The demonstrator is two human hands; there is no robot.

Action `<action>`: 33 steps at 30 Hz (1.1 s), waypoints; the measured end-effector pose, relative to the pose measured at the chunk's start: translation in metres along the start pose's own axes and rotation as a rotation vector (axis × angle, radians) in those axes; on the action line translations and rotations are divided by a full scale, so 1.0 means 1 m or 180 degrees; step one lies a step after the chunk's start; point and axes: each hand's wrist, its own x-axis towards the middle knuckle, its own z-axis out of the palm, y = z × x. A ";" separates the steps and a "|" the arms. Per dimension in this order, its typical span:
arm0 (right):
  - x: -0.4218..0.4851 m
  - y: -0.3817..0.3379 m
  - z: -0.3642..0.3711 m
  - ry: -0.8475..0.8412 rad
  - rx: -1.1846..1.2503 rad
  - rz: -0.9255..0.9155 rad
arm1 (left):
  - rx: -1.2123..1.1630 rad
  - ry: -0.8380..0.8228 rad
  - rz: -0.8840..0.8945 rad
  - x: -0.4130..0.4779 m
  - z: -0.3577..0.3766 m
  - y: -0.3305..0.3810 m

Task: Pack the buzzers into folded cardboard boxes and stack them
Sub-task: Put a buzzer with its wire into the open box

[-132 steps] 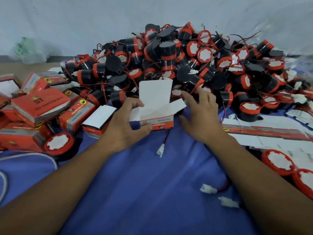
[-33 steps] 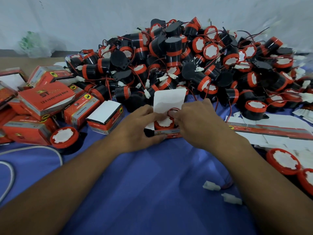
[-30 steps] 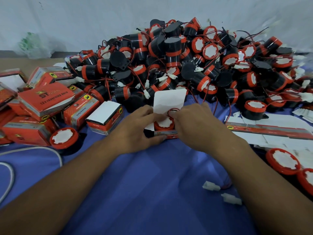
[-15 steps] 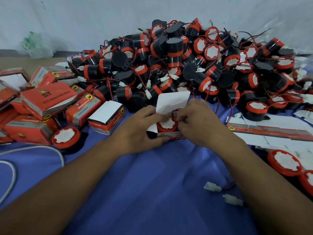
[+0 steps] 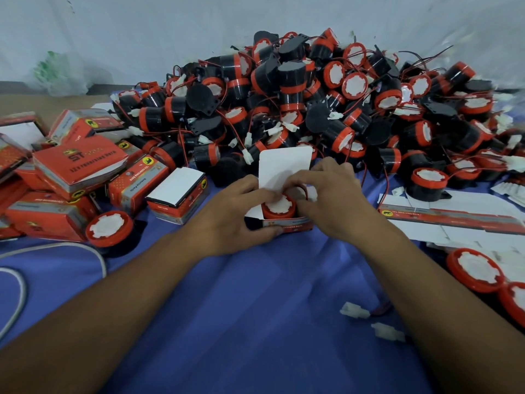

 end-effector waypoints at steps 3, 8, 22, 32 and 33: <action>0.001 -0.003 0.001 -0.0063 -0.0085 0.0022 | 0.0007 0.0001 -0.0040 0.000 0.001 -0.001; -0.002 -0.004 0.002 0.0106 -0.0233 0.0033 | -0.0068 0.0024 -0.0084 0.000 0.002 -0.001; -0.001 0.009 0.003 0.0526 0.0140 0.0066 | -0.0179 0.0070 -0.0221 -0.001 0.000 -0.003; 0.004 0.016 0.004 -0.0352 0.0107 -0.0114 | -0.0161 -0.0033 -0.0247 -0.001 -0.001 0.000; 0.004 0.016 0.003 -0.0466 0.0084 -0.0124 | -0.0178 -0.0037 -0.0252 -0.001 0.000 0.000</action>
